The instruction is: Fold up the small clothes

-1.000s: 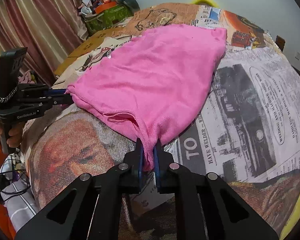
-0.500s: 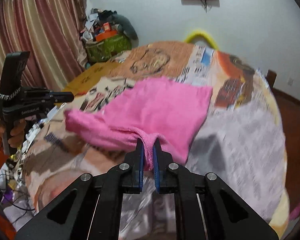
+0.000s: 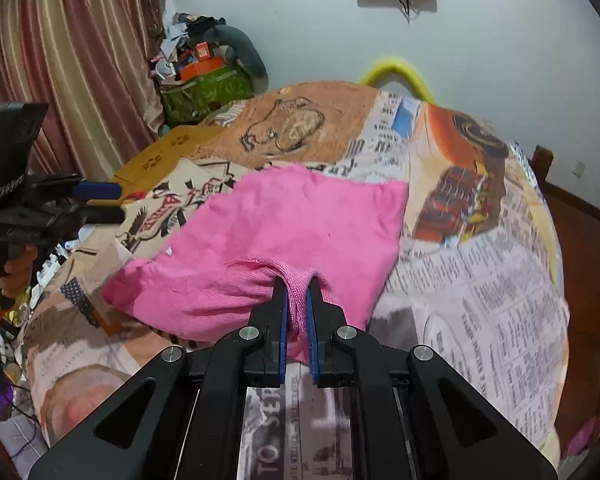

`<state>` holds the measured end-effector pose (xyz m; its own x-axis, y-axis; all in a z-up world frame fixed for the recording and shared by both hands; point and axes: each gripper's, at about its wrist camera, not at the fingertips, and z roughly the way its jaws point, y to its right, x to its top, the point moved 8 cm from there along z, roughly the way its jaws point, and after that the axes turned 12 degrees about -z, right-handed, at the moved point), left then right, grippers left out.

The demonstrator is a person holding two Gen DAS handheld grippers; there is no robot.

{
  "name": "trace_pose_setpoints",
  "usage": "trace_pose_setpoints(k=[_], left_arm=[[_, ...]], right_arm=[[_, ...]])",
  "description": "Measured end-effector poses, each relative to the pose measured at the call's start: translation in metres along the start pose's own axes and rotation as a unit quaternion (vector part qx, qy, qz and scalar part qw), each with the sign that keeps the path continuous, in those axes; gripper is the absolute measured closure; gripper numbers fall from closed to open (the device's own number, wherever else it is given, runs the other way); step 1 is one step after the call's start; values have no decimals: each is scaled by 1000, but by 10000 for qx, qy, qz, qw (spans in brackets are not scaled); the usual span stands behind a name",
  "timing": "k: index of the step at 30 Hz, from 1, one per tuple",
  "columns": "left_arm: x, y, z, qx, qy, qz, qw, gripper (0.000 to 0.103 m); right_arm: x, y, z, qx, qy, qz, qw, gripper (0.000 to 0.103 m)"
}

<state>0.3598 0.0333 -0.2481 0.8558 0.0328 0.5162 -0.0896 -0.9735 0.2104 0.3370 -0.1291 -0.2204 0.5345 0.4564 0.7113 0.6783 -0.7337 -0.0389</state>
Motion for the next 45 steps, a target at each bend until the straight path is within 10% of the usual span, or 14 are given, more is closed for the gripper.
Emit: trace_pose_setpoints(k=[11, 16, 34, 45], left_arm=[[-61, 11, 33, -449, -815, -186, 9955, 36], [-69, 15, 41, -433, -879, -213, 9950, 97], [47, 1, -25, 138, 788, -185, 9966, 98], [133, -24, 26, 499, 966, -452, 9930, 98]], right_arm=[[-28, -12, -8, 65, -222, -21, 9997, 96], [-44, -16, -7, 87, -333, 25, 9994, 96], [24, 6, -19, -277, 405, -179, 9986, 96], [86, 55, 28, -578, 465, -166, 9971, 96]])
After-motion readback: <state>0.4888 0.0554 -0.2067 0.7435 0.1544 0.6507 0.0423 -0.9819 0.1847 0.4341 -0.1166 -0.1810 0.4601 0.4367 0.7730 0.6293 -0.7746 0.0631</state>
